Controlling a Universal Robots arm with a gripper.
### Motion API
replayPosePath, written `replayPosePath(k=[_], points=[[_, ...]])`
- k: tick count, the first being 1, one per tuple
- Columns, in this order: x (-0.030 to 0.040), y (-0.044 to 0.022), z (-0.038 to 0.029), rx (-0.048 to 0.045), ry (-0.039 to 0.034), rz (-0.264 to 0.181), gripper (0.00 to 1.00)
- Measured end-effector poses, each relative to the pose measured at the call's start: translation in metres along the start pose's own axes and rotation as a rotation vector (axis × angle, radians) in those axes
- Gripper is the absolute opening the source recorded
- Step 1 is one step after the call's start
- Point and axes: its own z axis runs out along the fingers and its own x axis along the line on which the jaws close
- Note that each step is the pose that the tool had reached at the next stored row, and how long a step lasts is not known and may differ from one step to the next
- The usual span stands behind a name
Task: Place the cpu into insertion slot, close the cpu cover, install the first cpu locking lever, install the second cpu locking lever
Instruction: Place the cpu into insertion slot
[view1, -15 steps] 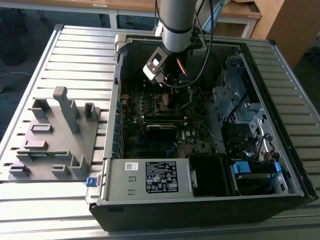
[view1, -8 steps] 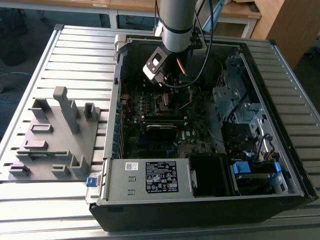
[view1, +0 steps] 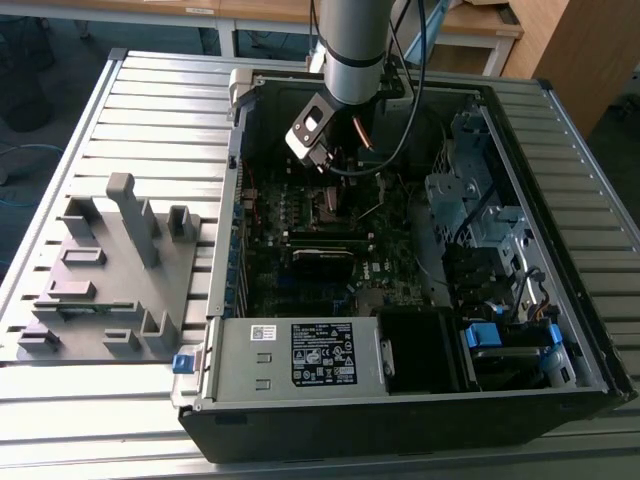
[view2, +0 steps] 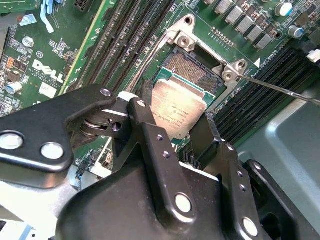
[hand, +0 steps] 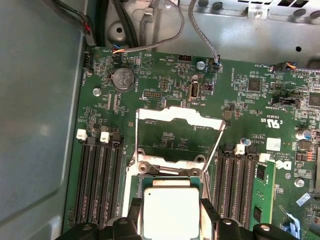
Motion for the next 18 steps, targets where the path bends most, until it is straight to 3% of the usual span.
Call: replayPosePath(k=[18], points=[[0.0, 0.0, 0.0, -0.0003, -0.0008, 0.024, 0.54]])
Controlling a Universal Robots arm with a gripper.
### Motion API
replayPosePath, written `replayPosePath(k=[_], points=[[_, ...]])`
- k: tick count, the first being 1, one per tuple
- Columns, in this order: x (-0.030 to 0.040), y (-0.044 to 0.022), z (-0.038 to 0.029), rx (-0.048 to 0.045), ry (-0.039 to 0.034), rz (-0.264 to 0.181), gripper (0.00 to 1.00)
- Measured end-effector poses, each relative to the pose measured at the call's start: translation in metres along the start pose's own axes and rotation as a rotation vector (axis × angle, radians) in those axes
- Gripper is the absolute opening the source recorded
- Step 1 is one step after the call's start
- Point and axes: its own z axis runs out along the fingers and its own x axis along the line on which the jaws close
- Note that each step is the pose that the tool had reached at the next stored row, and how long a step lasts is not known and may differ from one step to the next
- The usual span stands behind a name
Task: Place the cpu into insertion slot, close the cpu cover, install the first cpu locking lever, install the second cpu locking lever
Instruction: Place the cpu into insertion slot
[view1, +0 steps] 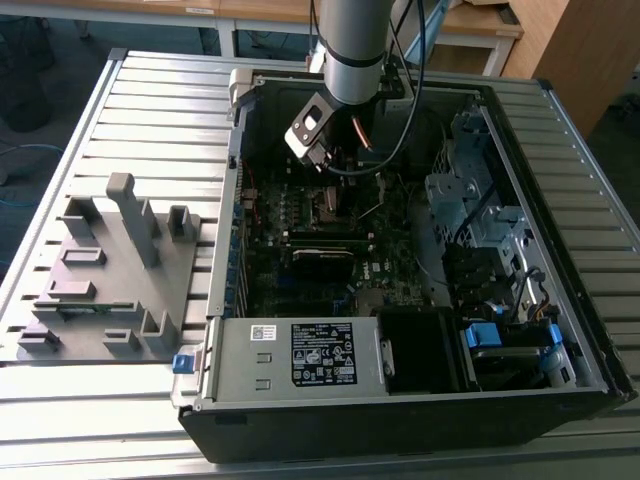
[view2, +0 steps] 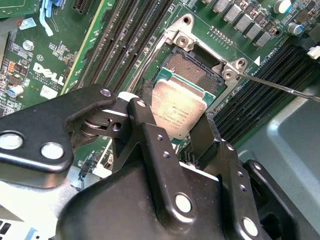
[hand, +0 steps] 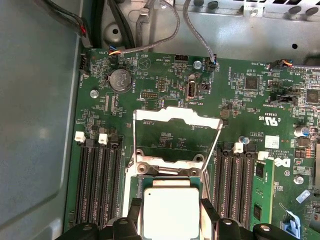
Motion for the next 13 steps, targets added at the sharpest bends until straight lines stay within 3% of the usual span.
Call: replayPosePath(k=[13], points=[[0.0, 0.0, 0.0, -0.0002, -0.0006, 0.017, 0.54]])
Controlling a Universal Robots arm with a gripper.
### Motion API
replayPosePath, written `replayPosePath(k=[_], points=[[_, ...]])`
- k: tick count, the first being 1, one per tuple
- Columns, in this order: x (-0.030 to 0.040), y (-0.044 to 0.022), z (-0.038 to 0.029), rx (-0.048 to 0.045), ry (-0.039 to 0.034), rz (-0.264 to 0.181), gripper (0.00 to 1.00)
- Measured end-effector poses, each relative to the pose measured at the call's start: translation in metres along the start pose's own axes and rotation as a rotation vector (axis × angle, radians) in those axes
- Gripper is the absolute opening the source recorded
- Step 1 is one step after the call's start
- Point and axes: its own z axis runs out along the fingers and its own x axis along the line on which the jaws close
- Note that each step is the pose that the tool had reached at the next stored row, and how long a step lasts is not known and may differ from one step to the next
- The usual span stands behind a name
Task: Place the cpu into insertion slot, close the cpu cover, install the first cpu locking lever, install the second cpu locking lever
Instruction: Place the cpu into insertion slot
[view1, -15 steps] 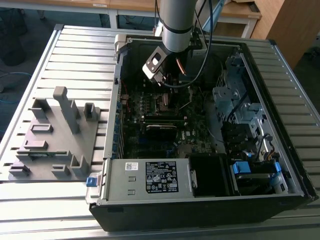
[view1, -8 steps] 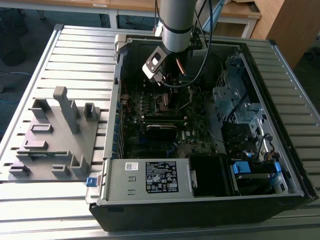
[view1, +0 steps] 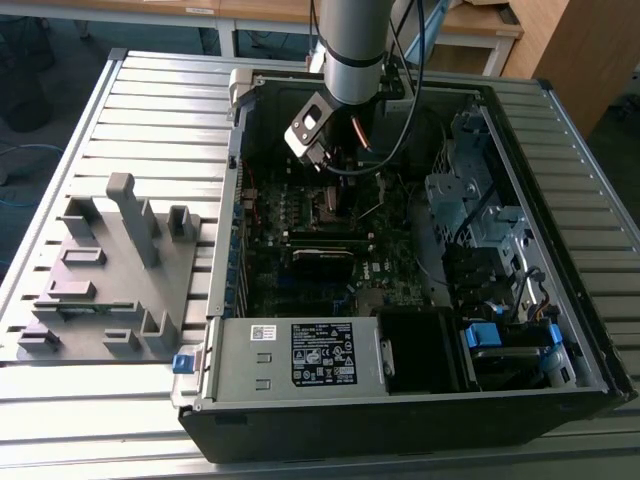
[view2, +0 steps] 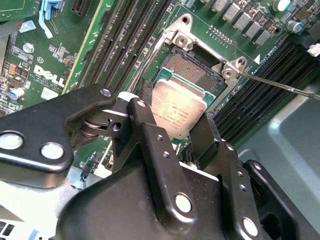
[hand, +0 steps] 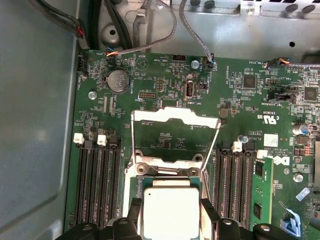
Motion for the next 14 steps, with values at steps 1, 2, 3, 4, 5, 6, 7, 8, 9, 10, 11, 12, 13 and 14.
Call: replayPosePath(k=[1, 2, 3, 4, 5, 6, 7, 8, 9, 10, 11, 12, 13, 14], points=[[0.0, 0.0, 0.0, 0.0, 0.0, 0.001, 0.54], [0.0, 0.0, 0.0, -0.0001, -0.0001, 0.003, 0.54], [0.0, 0.0, 0.0, 0.0, -0.0002, 0.004, 0.54], [0.0, 0.0, 0.0, -0.0001, -0.0002, 0.005, 0.54], [0.0, 0.0, 0.0, -0.0001, -0.0002, 0.007, 0.54], [0.0, 0.0, 0.0, -0.0001, -0.0003, 0.008, 0.54], [0.0, 0.0, 0.0, -0.0001, -0.0003, 0.009, 0.54], [0.0, 0.0, 0.0, -0.0001, -0.0004, 0.01, 0.54], [0.0, 0.0, 0.0, -0.0001, -0.0004, 0.012, 0.54], [0.0, 0.0, 0.0, -0.0002, -0.0005, 0.013, 0.54], [0.0, 0.0, 0.0, -0.0002, -0.0005, 0.014, 0.54], [0.0, 0.0, 0.0, -0.0002, -0.0005, 0.016, 0.54], [0.0, 0.0, 0.0, -0.0002, -0.0006, 0.017, 0.54], [0.0, 0.0, 0.0, -0.0002, -0.0006, 0.018, 0.54]])
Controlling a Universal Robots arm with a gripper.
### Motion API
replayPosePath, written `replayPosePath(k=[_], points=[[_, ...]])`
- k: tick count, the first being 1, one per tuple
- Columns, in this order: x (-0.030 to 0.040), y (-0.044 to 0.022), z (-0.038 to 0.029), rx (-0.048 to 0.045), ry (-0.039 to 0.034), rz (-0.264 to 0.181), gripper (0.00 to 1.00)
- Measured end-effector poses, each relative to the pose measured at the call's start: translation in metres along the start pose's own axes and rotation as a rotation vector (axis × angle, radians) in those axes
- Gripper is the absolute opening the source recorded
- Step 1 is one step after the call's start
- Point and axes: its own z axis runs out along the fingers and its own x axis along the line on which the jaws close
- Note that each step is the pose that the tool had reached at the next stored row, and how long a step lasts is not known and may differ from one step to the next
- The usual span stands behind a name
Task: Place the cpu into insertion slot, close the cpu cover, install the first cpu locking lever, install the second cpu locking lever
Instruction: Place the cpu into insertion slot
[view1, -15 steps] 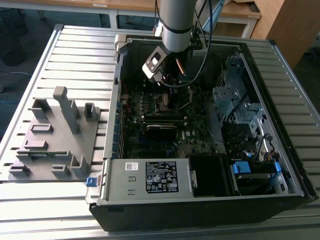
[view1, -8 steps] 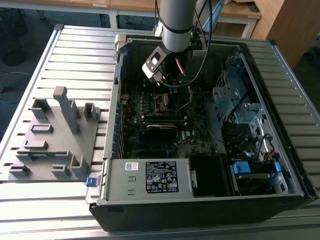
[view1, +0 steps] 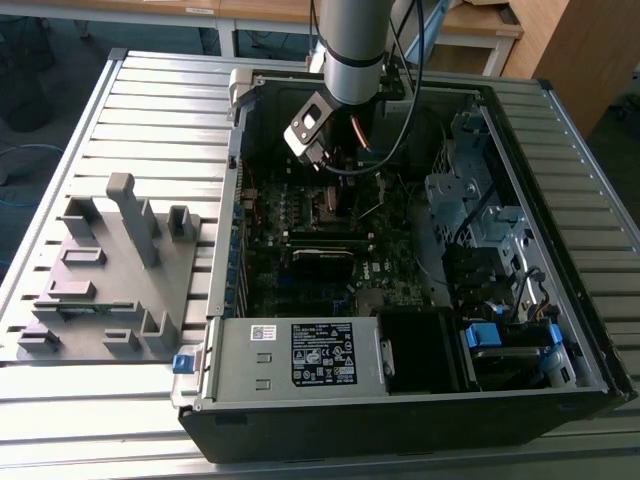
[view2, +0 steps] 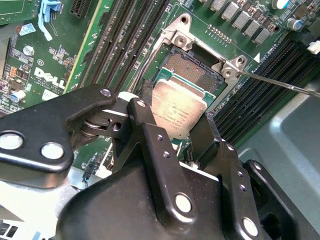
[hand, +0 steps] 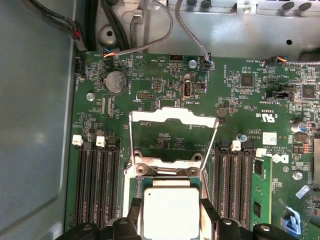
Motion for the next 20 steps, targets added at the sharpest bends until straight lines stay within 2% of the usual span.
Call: replayPosePath(k=[20], points=[[0.0, 0.0, 0.0, -0.0003, -0.0009, 0.026, 0.54]])
